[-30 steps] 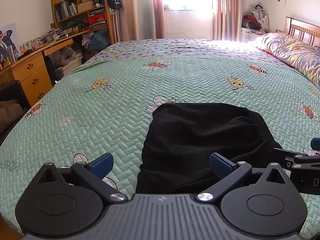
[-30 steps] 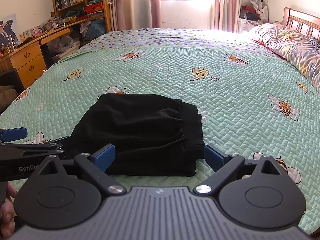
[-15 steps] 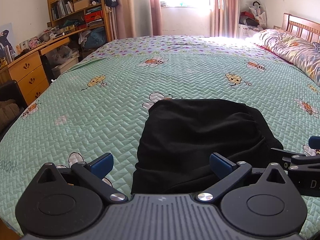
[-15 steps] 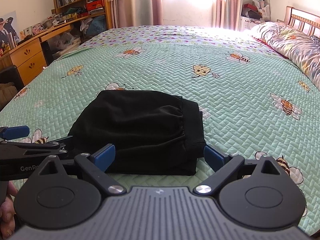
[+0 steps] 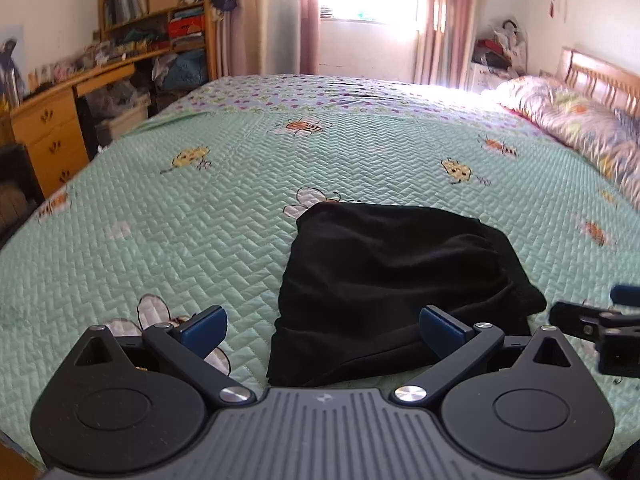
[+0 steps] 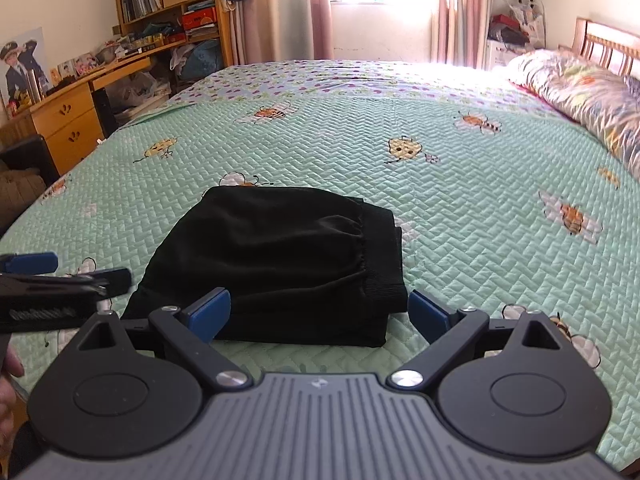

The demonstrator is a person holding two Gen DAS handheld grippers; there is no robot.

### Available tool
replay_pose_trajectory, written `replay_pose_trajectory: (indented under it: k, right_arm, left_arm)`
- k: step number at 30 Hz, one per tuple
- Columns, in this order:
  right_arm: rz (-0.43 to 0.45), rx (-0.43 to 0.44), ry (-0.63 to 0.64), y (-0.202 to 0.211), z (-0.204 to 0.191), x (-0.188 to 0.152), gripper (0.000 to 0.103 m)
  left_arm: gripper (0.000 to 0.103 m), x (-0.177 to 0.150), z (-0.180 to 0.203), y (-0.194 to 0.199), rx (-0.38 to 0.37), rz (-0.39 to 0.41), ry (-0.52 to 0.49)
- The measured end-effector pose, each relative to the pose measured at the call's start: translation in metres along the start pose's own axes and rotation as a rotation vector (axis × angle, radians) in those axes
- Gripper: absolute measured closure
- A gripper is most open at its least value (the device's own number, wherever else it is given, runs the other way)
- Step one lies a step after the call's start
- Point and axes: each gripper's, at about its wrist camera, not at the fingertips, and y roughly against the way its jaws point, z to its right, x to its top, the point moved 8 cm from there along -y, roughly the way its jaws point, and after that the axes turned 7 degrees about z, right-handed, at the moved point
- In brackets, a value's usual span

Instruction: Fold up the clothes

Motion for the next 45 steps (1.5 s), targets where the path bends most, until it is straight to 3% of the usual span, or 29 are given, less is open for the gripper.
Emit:
replay_pose_trajectory:
  k: [4, 8, 13, 17, 21, 26, 32, 36, 41, 44, 45]
  right_arm:
    - [-0.018, 0.129, -0.174, -0.002, 0.029, -0.006, 0.008]
    - [-0.061, 0.321, -0.469, -0.018, 0.071, -0.019, 0.008]
    - [-0.143, 0.497, -0.776, -0.051, 0.123, -0.029, 0.007]
    - [-0.192, 0.518, -0.904, -0.087, 0.16, -0.029, 0.007]
    - [-0.297, 0.53, -0.912, -0.125, 0.17, -0.029, 0.007]
    - [-0.403, 0.585, -0.854, -0.158, 0.159, -0.024, 0.007]
    - [-0.496, 0.628, -0.866, -0.181, 0.158, -0.019, 0.005]
    - [-0.534, 0.658, -0.875, -0.194, 0.148, -0.013, 0.0]
    - [-0.559, 0.696, -0.854, -0.206, 0.128, -0.006, 0.0]
    - [-0.559, 0.706, -0.827, -0.209, 0.115, -0.002, 0.0]
    - [-0.553, 0.706, -0.807, -0.208, 0.111, -0.002, 0.0]
  left_arm:
    - [0.001, -0.002, -0.025, -0.008, -0.157, -0.042, 0.142]
    - [0.001, -0.005, -0.042, -0.027, -0.289, -0.095, 0.219]
    - [0.001, -0.004, -0.065, -0.069, -0.391, -0.181, 0.348]
    - [0.001, -0.003, -0.08, -0.113, -0.409, -0.263, 0.449]
    - [0.001, -0.005, -0.085, -0.156, -0.379, -0.363, 0.436]
    - [0.001, -0.016, -0.075, -0.202, -0.459, -0.494, 0.467]
    - [0.001, -0.016, -0.047, -0.233, -0.656, -0.536, 0.565]
    - [0.001, -0.017, -0.026, -0.245, -0.749, -0.537, 0.578]
    - [0.003, -0.019, -0.013, -0.25, -0.787, -0.519, 0.561]
    - [0.013, -0.019, -0.017, -0.25, -0.78, -0.52, 0.554]
    - [0.02, -0.02, -0.018, -0.25, -0.772, -0.521, 0.55]
